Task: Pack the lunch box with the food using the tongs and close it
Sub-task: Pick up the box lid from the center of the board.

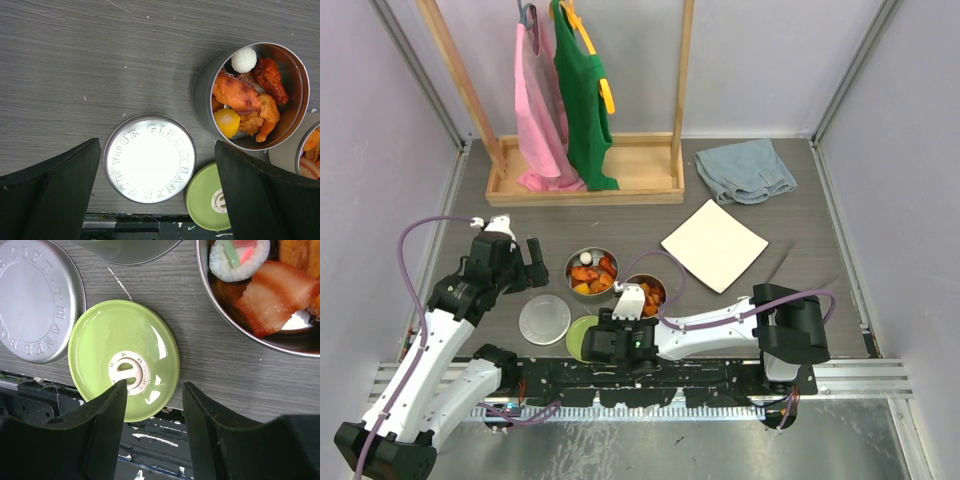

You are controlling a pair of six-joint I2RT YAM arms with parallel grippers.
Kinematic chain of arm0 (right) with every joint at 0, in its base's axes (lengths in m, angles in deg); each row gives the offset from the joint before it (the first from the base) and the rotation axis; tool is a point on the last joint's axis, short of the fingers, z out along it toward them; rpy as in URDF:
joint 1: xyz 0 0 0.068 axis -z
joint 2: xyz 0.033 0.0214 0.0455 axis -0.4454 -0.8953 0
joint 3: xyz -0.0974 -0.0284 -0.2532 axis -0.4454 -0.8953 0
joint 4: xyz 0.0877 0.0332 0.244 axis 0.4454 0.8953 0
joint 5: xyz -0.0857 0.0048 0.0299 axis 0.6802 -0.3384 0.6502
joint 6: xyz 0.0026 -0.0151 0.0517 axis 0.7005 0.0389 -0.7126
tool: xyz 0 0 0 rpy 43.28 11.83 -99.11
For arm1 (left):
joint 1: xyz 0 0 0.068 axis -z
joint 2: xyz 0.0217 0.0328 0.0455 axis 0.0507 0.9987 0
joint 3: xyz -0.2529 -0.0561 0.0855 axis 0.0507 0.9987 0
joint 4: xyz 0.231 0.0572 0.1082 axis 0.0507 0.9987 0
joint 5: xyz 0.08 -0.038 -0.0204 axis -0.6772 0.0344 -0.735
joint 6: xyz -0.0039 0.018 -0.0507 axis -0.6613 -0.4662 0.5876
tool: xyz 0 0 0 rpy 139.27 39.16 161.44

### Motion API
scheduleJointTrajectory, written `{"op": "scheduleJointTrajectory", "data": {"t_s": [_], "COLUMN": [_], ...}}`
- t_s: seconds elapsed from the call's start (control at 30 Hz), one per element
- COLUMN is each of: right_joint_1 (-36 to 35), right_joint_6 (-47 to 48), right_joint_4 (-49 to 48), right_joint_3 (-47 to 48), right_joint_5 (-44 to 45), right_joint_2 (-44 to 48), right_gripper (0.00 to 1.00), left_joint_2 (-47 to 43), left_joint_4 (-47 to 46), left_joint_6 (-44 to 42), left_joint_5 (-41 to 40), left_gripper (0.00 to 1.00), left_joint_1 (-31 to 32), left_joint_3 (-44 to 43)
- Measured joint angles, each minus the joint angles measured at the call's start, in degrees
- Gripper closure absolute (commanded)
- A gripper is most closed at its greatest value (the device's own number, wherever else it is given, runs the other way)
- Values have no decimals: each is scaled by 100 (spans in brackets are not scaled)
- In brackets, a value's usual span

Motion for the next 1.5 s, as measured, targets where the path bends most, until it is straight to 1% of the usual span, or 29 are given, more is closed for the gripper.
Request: {"op": "scheduleJointTrajectory", "data": {"t_s": [0.1,0.33,0.43,0.53,1.1,1.5], "right_joint_1": [0,-2,-4,-4,-7,140], "right_joint_6": [-166,-286,-415,-494,-662,-485], "right_joint_4": [70,15,-101,-85,-109,-496], "right_joint_3": [-4,-44,-227,-378,-382,-385], "right_joint_5": [-74,-181,-168,-168,-17,-151], "right_joint_2": [0,-7,-7,-7,-107,-195], "right_gripper": [50,63,61,60,62,67], "left_joint_2": [15,35,35,35,37,63], "left_joint_4": [0,0,0,0,0,0], "left_joint_6": [0,0,0,0,0,0], "left_joint_5": [0,0,2,0,46,46], "left_gripper": [2,2,2,2,2,2], "left_joint_1": [0,0,0,0,0,0], "left_joint_3": [0,0,0,0,0,0]}}
